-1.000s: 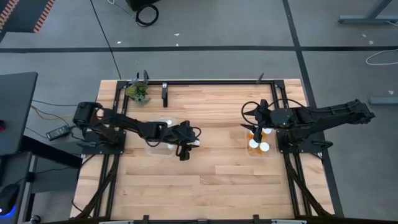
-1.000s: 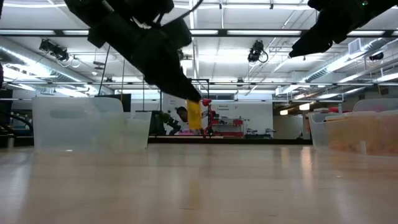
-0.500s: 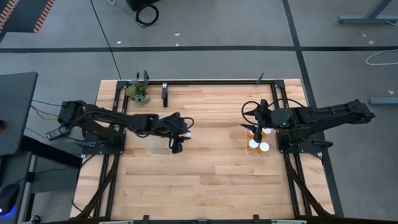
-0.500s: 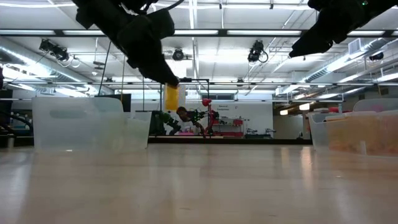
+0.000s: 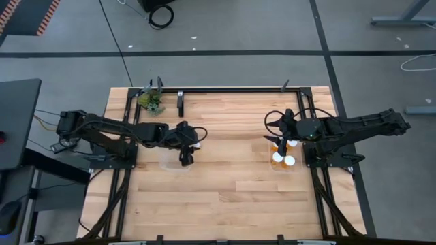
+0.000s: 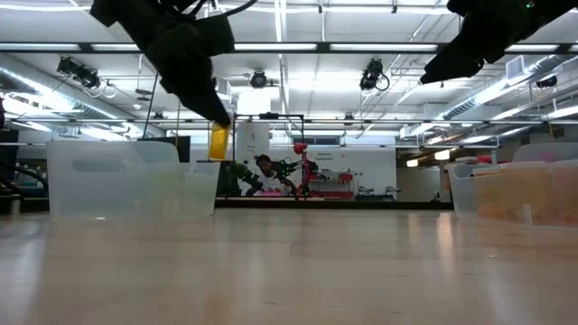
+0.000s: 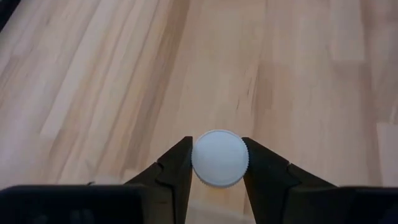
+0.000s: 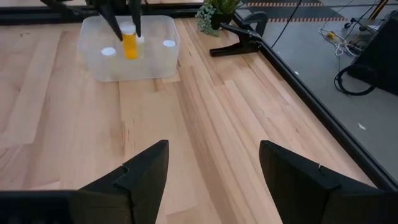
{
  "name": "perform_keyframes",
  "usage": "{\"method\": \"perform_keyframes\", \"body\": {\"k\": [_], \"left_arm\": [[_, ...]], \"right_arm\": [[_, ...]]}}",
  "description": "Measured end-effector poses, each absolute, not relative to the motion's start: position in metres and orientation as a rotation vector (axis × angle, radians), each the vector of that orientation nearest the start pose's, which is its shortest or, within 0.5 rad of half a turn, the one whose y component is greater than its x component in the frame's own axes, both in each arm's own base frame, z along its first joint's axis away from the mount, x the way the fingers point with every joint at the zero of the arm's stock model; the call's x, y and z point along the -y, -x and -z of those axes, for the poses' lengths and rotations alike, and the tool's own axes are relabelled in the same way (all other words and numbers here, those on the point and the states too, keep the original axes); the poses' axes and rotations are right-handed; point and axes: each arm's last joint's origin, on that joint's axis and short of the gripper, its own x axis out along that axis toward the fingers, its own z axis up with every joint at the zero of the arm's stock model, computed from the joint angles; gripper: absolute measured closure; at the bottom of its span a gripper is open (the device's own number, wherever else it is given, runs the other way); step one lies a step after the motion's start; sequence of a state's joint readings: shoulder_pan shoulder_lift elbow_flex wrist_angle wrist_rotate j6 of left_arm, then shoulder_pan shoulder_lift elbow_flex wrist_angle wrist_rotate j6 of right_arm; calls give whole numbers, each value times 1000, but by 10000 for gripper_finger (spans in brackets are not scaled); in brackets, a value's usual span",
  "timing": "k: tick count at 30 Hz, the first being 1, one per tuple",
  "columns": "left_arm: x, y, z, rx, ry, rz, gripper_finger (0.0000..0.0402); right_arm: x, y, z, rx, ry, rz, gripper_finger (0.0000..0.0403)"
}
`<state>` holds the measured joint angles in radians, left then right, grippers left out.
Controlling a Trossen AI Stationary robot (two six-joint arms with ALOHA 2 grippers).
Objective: Pick and place medicine bottles into bin by pill shape (circle, oval)
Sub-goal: Put the orange pill bottle into the left transparent bin
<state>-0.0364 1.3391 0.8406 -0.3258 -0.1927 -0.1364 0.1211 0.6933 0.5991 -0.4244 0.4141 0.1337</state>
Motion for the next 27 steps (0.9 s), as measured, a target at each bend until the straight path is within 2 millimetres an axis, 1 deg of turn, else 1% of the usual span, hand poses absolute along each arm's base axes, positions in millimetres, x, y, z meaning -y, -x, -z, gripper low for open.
{"method": "perform_keyframes", "body": {"k": [4, 9, 11, 13, 15, 18, 27], "left_arm": [[3, -259, -235, -802, 28, -231, 275], [1, -244, -240, -845, -1, -282, 266], [1, -244, -243, -827, -1, -294, 265], [0, -238, -240, -867, -14, -307, 266], [0, -239, -237, -851, -14, -313, 269], [-1, -231, -225, -887, -25, -330, 273], [-2, -226, -198, -850, -5, -355, 262]], "right_arm": [[-6, -149, -262, -478, 2, 316, 145], [-6, -149, -263, -476, -4, 317, 145], [-6, -149, -262, -477, -7, 318, 145], [-7, -150, -262, -476, -8, 319, 145], [-7, -150, -262, -481, -11, 320, 145], [-7, -152, -261, -482, -12, 320, 145], [-7, -155, -261, -475, -9, 319, 145]]}}
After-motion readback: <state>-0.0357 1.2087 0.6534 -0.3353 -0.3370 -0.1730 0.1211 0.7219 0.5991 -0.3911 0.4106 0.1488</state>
